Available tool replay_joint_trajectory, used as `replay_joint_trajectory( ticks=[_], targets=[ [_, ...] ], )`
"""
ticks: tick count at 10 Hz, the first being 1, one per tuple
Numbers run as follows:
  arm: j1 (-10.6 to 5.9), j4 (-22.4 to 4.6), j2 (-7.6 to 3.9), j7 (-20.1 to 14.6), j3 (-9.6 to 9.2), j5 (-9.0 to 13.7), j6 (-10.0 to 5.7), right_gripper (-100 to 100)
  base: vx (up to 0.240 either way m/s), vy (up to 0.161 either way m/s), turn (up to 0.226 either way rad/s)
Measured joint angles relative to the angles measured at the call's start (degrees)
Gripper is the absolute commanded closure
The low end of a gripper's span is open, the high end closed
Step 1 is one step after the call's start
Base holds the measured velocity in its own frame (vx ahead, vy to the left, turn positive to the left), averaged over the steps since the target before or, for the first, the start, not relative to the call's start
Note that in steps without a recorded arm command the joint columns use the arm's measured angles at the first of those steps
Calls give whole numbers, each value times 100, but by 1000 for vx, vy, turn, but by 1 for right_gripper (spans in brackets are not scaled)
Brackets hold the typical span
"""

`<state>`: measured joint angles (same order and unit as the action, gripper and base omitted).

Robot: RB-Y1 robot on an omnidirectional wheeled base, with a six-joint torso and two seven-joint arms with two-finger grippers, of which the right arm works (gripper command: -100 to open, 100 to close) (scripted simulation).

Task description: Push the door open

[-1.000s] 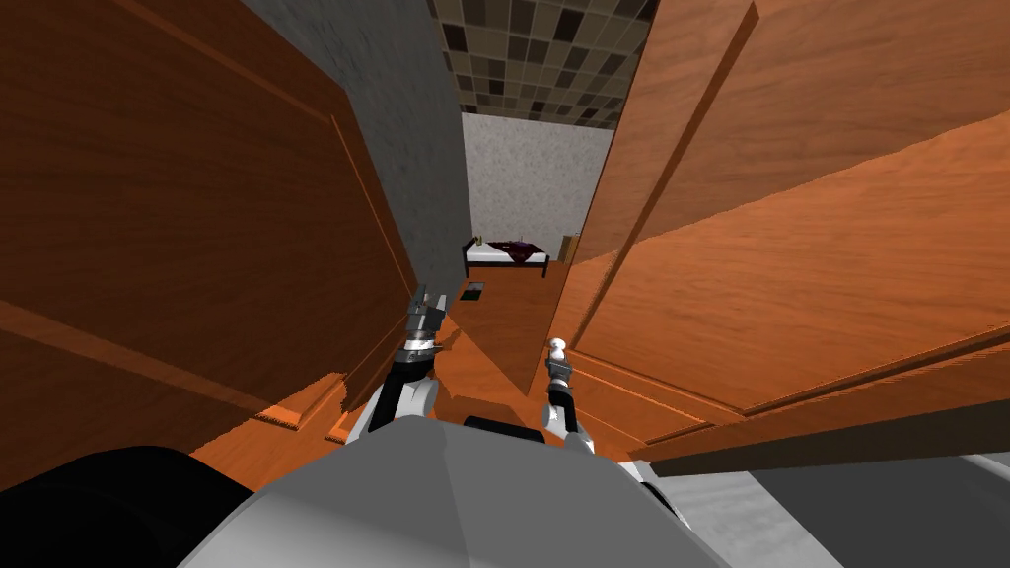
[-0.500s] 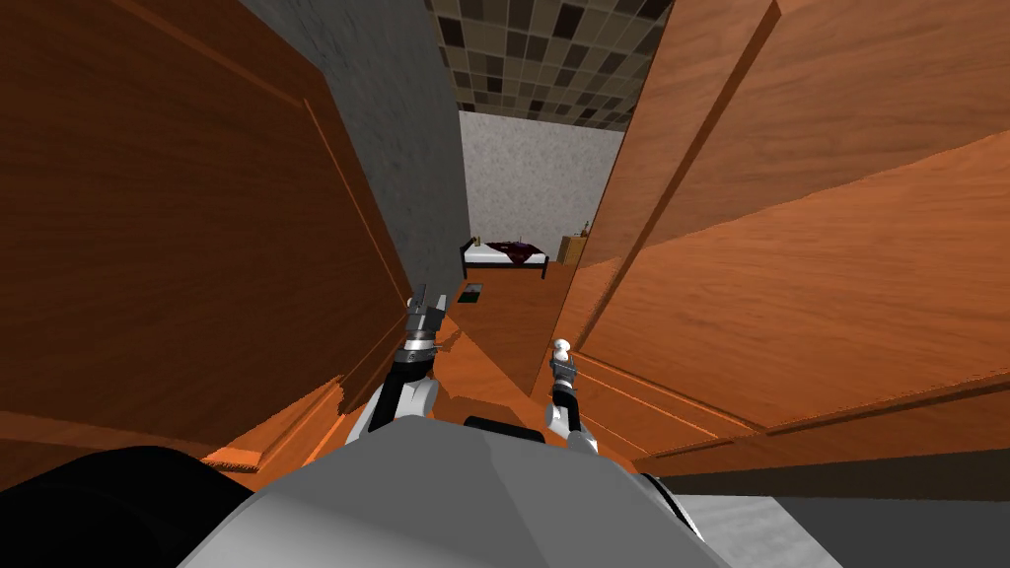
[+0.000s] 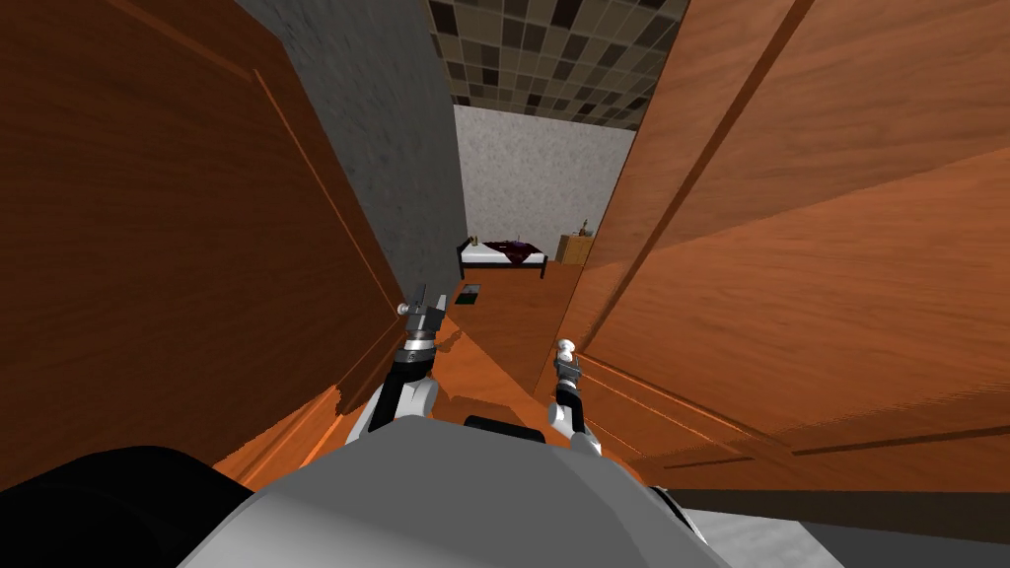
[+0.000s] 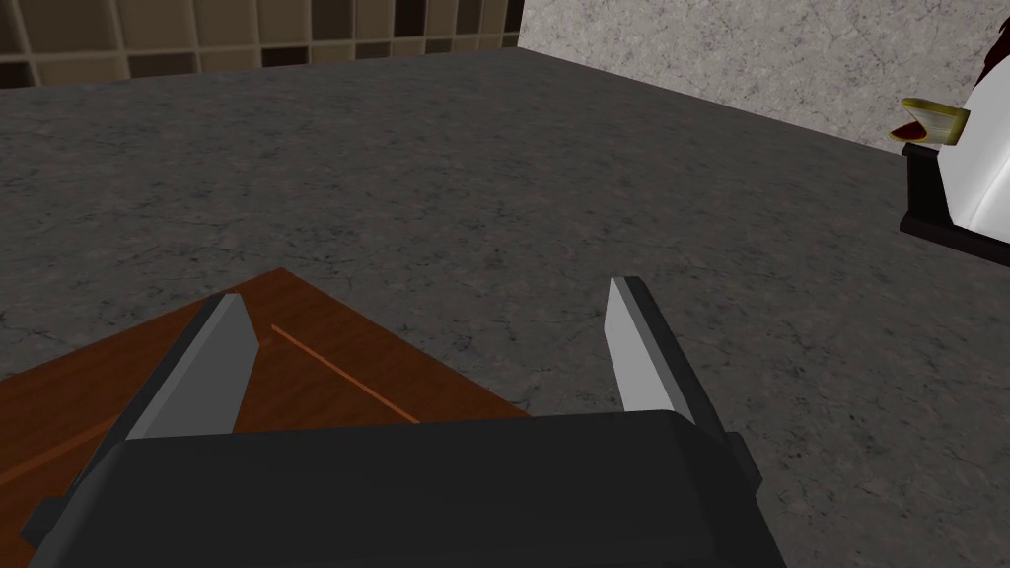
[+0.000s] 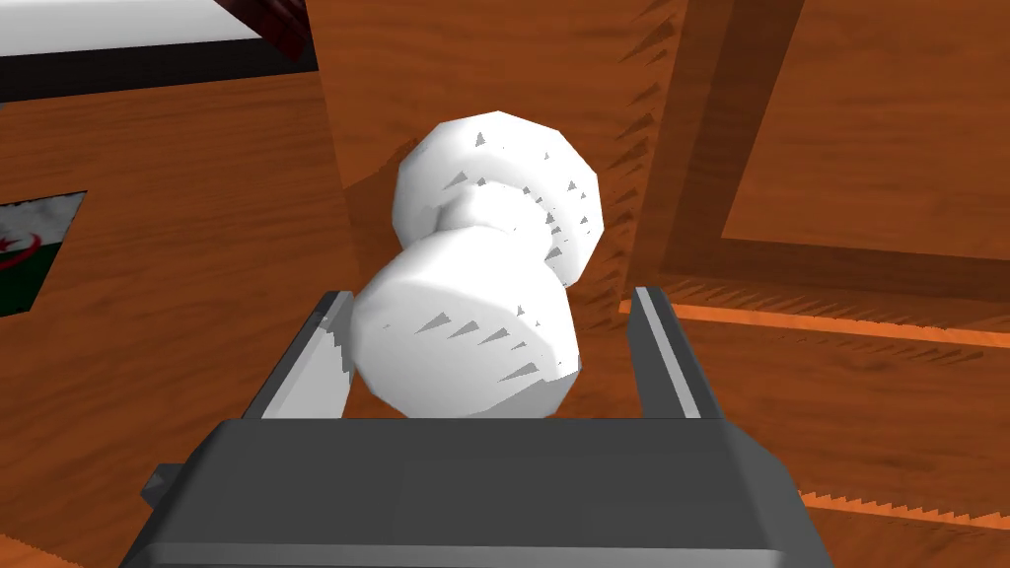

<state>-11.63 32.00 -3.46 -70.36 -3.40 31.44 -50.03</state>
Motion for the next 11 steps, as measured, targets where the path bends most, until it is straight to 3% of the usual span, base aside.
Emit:
replay_joint_trajectory(
  ticks=[3, 5, 6, 7, 8, 9, 11],
  targets=[
    [-118, -178, -36, -80, 18, 11, -132, 100, 47, 9, -26],
    [-161, -278, -19, -6, 169, 122, -85, 100, 188, 58, -81],
    [-402, -742, -56, -116, 201, 144, -288, 100, 127, 40, 0],
    [-415, -795, -104, -177, 225, 158, -352, 100, 45, 3, 18],
    [-338, -653, -95, -128, 240, 162, -315, 100, -6, -7, 5],
    [-144, -258, -80, -22, 245, 167, -159, 100, 114, 27, -94],
    [-89, -199, -92, 11, 355, 255, -84, 100, 171, 57, -78]
  ],
)
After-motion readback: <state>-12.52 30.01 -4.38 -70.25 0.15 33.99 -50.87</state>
